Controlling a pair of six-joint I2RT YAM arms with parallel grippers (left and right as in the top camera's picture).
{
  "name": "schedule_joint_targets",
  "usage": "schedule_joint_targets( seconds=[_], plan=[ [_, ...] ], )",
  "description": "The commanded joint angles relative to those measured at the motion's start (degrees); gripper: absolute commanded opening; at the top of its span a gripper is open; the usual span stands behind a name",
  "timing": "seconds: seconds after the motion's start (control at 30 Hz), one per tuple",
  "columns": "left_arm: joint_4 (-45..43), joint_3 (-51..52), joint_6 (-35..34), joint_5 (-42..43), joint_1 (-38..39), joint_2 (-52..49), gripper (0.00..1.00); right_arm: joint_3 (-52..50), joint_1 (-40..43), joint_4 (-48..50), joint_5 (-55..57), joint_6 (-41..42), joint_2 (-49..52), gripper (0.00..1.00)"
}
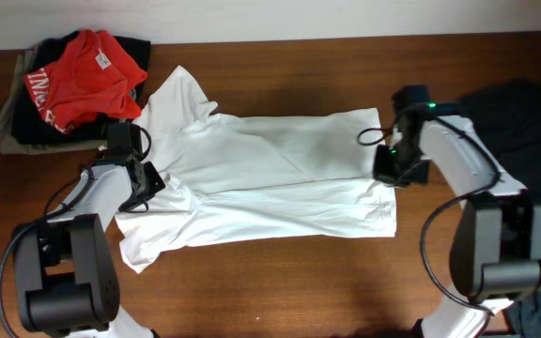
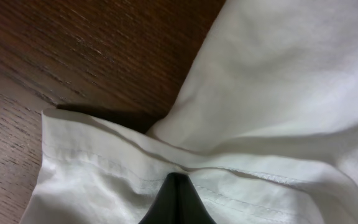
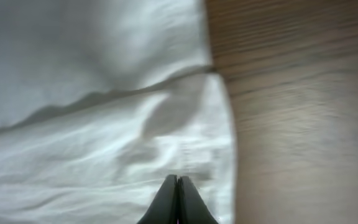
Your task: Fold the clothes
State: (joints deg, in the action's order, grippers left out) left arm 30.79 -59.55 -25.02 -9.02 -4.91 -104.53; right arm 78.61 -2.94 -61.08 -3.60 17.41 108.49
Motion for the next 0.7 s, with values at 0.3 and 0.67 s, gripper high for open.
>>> schedule_joint_targets(
  seconds=[0.3, 0.67],
  plan=[
    [1.7, 2.4, 0.9, -0.94, -0.9, -4.02, 0.02, -3.1, -4.52, 2.93, -0.55, 0.87, 6.32, 0.04],
    [3.61, 2.4, 0.24, -1.53, -0.9, -4.02, 0.01, -8.72, -4.35, 8.9, -0.22, 1.11, 6.38, 0.04]
  ],
)
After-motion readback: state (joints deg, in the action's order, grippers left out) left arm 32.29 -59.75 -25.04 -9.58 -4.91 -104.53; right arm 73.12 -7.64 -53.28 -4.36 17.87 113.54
